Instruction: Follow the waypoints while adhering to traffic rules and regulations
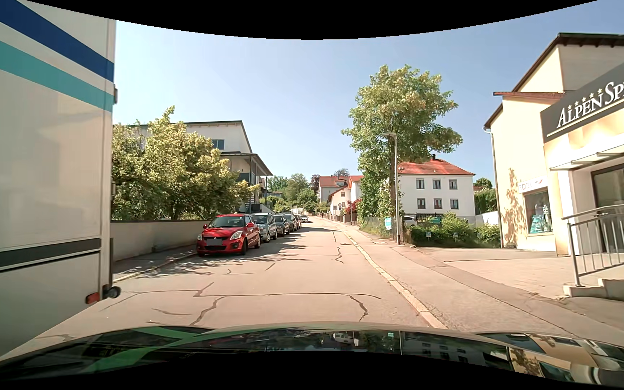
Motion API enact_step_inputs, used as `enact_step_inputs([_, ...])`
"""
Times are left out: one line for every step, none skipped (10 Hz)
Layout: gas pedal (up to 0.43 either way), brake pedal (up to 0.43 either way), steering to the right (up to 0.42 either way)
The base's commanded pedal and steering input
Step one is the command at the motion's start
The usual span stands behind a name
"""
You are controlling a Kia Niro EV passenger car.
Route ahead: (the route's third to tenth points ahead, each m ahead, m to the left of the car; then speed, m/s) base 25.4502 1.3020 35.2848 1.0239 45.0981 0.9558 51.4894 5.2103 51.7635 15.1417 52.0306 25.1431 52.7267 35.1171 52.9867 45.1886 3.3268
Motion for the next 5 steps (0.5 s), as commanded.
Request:
enact_step_inputs([0.280,0.000,-0.015])
enact_step_inputs([0.280,0.000,-0.016])
enact_step_inputs([0.280,0.000,-0.016])
enact_step_inputs([0.280,0.000,-0.016])
enact_step_inputs([0.280,0.000,-0.016])
